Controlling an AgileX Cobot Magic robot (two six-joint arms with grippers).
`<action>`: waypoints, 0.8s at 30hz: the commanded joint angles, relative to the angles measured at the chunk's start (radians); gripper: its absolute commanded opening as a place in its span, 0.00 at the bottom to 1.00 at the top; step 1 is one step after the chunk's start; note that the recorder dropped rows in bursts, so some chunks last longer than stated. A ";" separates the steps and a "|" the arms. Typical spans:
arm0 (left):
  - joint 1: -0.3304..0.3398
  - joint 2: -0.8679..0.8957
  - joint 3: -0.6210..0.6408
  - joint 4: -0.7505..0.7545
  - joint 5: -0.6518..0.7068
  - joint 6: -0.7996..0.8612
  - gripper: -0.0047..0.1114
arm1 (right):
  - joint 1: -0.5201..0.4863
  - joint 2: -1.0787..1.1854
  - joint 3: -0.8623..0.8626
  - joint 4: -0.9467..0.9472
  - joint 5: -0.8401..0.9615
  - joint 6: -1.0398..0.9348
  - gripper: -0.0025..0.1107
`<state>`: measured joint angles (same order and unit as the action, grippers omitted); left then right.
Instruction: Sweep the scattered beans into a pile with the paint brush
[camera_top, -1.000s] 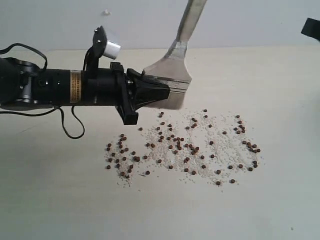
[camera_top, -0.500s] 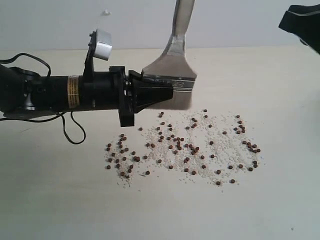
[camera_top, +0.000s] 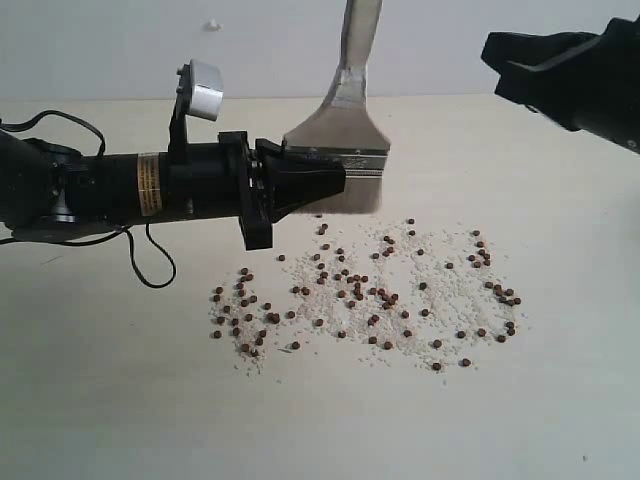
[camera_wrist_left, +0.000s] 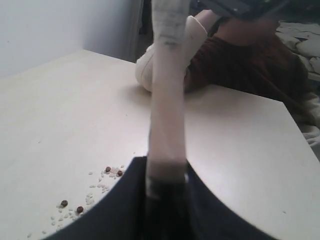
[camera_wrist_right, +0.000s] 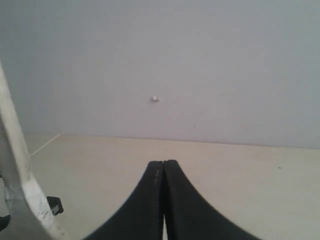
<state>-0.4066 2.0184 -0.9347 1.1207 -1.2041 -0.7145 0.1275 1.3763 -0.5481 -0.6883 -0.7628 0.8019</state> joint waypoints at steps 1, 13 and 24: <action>-0.002 0.001 0.004 -0.025 0.004 0.004 0.04 | 0.087 0.017 -0.009 0.113 -0.040 -0.147 0.02; -0.002 0.001 0.004 -0.013 0.006 0.001 0.04 | 0.316 0.067 -0.180 0.269 0.157 -0.302 0.02; -0.002 0.001 0.004 -0.003 0.034 0.001 0.04 | 0.361 0.104 -0.219 0.276 0.192 -0.292 0.02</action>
<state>-0.4066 2.0207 -0.9347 1.1290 -1.1714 -0.7145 0.4845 1.4786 -0.7568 -0.4147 -0.5768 0.5108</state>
